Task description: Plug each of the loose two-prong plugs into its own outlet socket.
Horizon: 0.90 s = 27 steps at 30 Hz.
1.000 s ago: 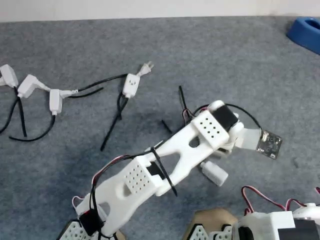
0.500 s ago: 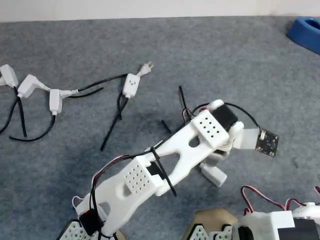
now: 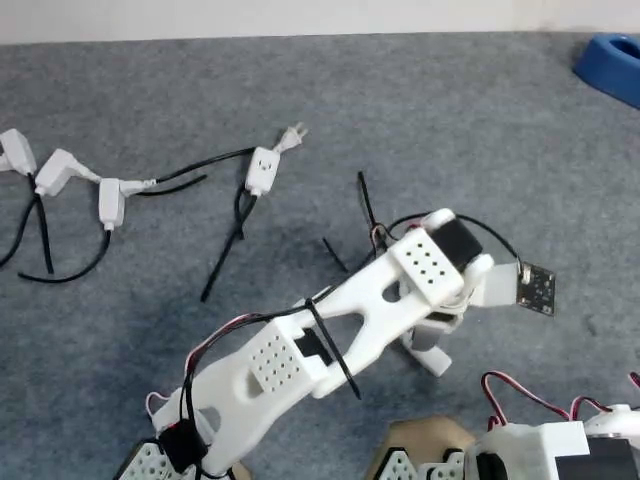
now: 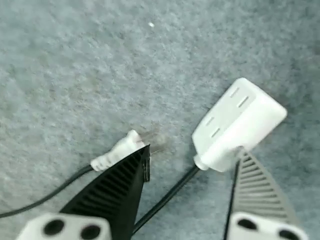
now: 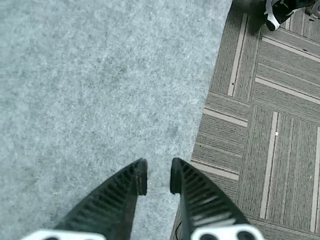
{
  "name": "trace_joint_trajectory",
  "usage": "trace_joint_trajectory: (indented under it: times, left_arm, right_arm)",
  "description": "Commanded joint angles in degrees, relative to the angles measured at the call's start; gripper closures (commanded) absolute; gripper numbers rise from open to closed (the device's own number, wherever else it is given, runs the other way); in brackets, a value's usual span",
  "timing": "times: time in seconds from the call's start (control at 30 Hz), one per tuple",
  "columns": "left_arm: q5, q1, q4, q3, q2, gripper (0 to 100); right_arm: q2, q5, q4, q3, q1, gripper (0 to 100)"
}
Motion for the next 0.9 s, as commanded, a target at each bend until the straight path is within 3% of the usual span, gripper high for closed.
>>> trace_joint_trajectory:
  times: [0.0,0.37,0.63,0.87]
  left_arm:
    - [1.4,3.3,0.2,2.3,-0.7,77]
    - [7.6,4.6,0.6,1.0,-1.6,77]
    - [13.0,4.4,0.6,1.5,-15.0,74]
    - [11.5,0.1,0.4,1.1,-16.3,74]
  right_arm:
    - [-2.9,1.0,-0.9,-0.7,-0.7,91.0]
    - [-2.9,1.1,-0.8,-2.0,-0.2,91.0]
    - [-2.9,1.1,-0.7,-2.4,-0.7,90.8]
    - [-2.9,1.1,-0.7,-2.5,-0.7,90.8]
